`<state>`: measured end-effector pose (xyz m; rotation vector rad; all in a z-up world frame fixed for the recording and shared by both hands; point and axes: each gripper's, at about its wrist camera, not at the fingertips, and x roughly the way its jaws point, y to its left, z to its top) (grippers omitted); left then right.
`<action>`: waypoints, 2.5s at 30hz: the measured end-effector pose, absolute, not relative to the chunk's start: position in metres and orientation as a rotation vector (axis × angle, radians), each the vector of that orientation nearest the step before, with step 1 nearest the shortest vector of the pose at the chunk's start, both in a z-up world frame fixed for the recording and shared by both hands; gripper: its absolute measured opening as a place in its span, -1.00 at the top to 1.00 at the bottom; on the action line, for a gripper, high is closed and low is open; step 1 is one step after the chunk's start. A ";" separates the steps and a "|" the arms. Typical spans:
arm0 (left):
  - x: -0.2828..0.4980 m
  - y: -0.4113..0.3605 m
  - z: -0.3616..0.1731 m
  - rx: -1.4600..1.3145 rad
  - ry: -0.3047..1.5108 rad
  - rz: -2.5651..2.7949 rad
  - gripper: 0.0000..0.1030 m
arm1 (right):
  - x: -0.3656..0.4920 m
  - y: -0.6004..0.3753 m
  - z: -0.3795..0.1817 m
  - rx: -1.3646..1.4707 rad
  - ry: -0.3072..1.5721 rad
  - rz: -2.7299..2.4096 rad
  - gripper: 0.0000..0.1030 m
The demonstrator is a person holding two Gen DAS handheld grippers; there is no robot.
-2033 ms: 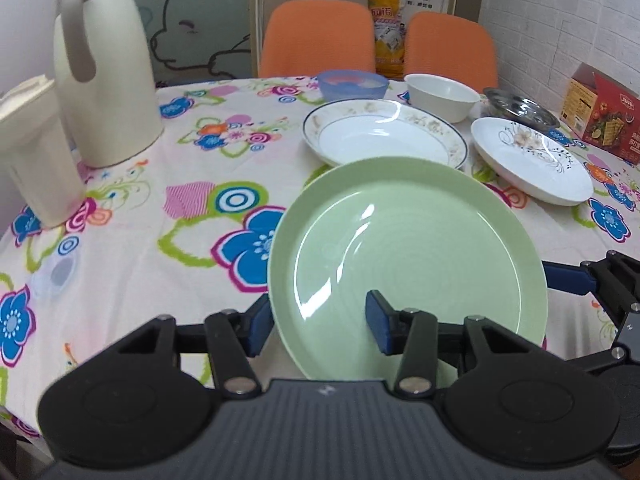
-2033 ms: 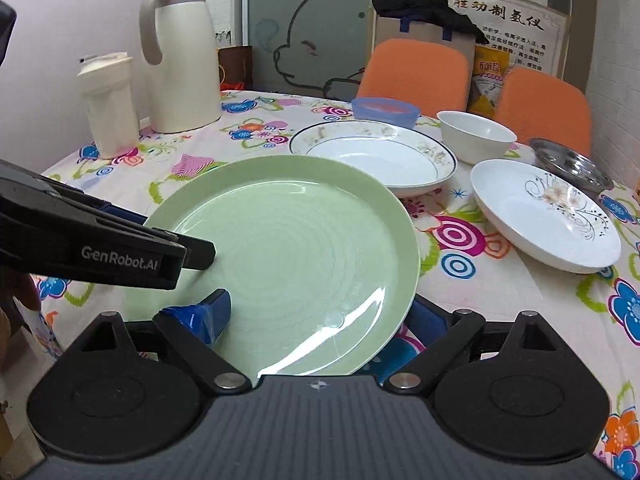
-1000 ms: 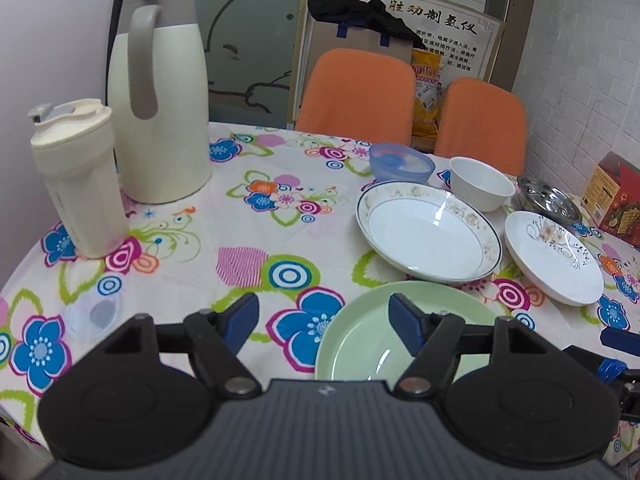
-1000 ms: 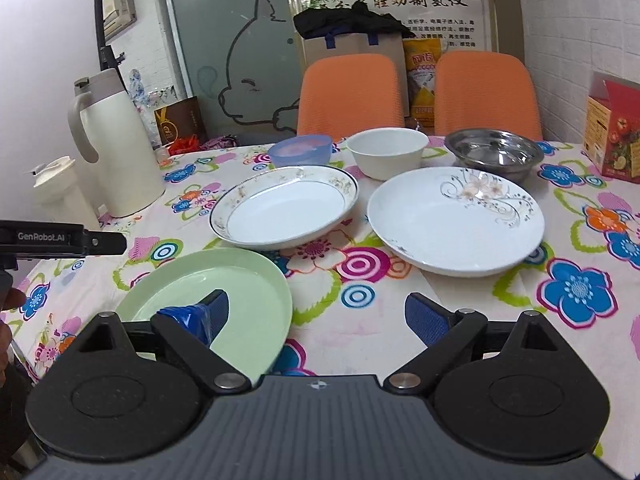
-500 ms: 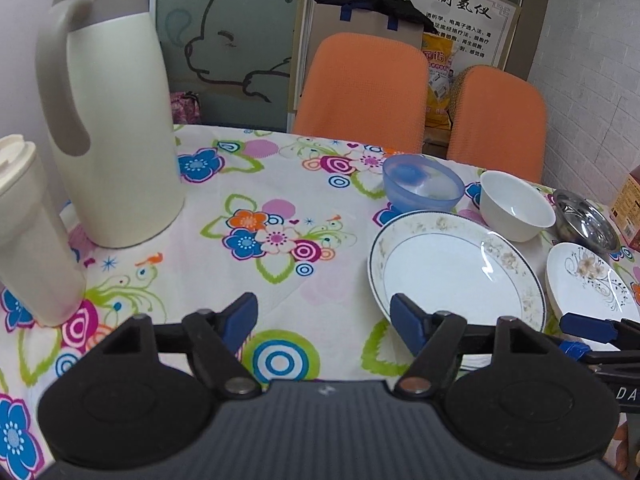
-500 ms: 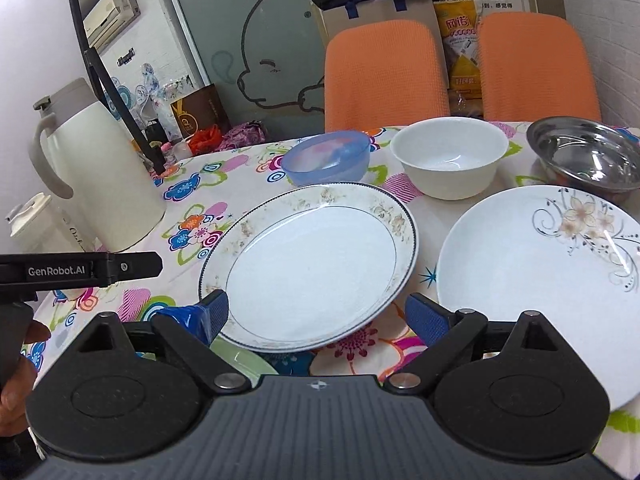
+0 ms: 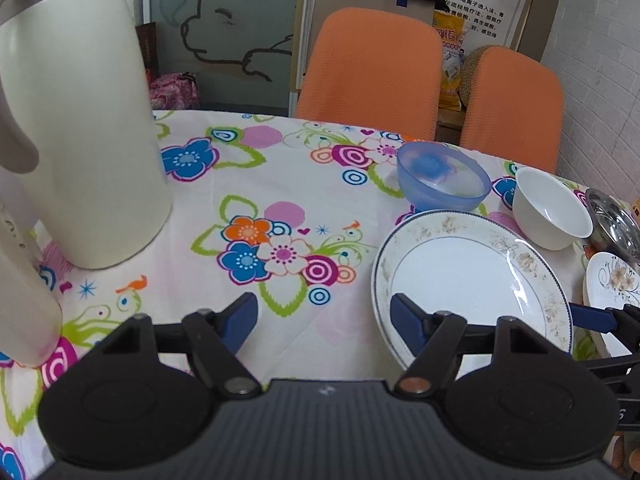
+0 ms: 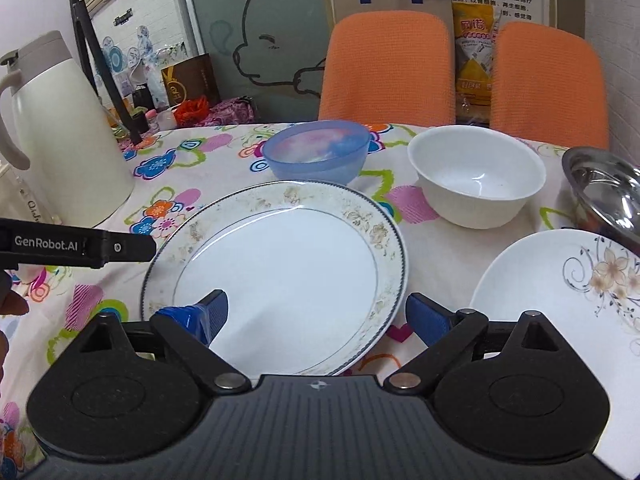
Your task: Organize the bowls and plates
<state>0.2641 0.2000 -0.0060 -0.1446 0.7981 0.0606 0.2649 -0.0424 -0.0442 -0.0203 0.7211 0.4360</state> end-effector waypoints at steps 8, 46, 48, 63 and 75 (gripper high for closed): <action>0.303 0.175 -0.024 -0.129 0.858 -0.040 -0.42 | 0.280 -0.028 -0.056 -0.128 0.730 0.395 -0.65; 0.185 0.138 0.010 -0.029 0.791 -0.051 0.19 | 0.157 -0.040 -0.022 -0.079 0.677 0.500 -0.64; 0.164 0.136 0.008 -0.029 0.787 -0.045 0.19 | 0.140 -0.040 -0.024 -0.084 0.677 0.506 -0.64; 0.107 0.140 -0.023 -0.091 0.821 -0.035 0.21 | 0.100 -0.035 -0.043 -0.127 0.676 0.501 -0.65; 0.094 0.159 0.005 -0.127 0.707 -0.001 0.01 | 0.106 -0.056 -0.037 -0.077 0.639 0.440 -0.62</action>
